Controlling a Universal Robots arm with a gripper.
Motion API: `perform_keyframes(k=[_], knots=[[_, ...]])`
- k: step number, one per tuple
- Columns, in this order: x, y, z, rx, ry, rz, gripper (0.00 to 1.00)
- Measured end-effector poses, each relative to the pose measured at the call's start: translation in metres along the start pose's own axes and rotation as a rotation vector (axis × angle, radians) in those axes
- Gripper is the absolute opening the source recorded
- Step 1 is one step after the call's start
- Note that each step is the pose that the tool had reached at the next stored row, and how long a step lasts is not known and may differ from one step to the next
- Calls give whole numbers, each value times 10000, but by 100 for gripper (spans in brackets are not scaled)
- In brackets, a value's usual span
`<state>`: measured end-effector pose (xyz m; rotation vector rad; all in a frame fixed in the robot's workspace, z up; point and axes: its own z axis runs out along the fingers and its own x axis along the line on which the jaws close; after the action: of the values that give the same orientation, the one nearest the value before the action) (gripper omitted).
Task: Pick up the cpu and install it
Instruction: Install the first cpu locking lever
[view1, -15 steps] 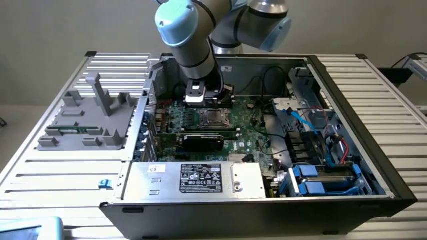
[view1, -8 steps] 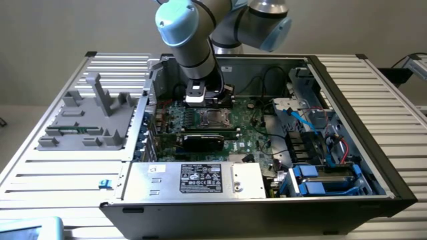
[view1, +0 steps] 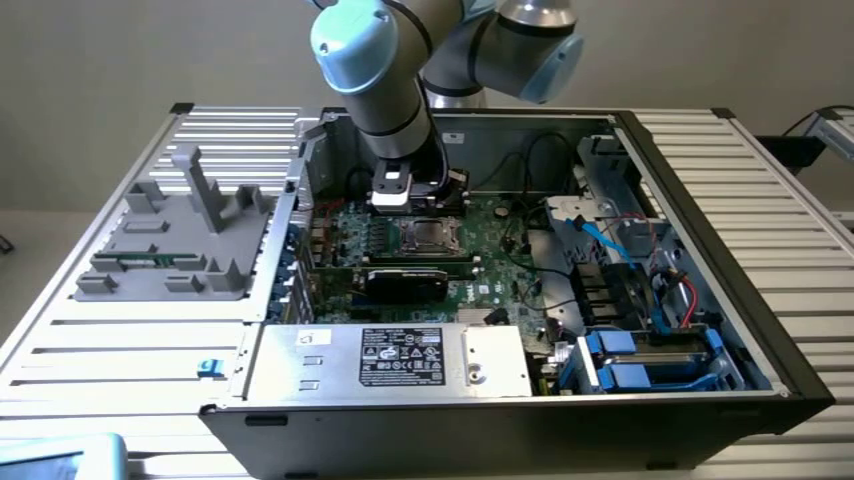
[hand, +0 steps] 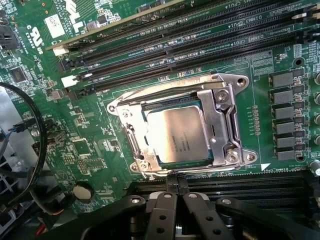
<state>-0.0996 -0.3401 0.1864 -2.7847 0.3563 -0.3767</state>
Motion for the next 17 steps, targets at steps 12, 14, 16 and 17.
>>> perform_keyframes(k=[12, 14, 16, 17], knots=[[13, 0, -4, 0, 0, -2, 11], [14, 1, -5, 1, 0, -1, 11], [15, 1, -6, 0, 0, -1, 11], [16, 3, -7, 0, -1, -1, 11]])
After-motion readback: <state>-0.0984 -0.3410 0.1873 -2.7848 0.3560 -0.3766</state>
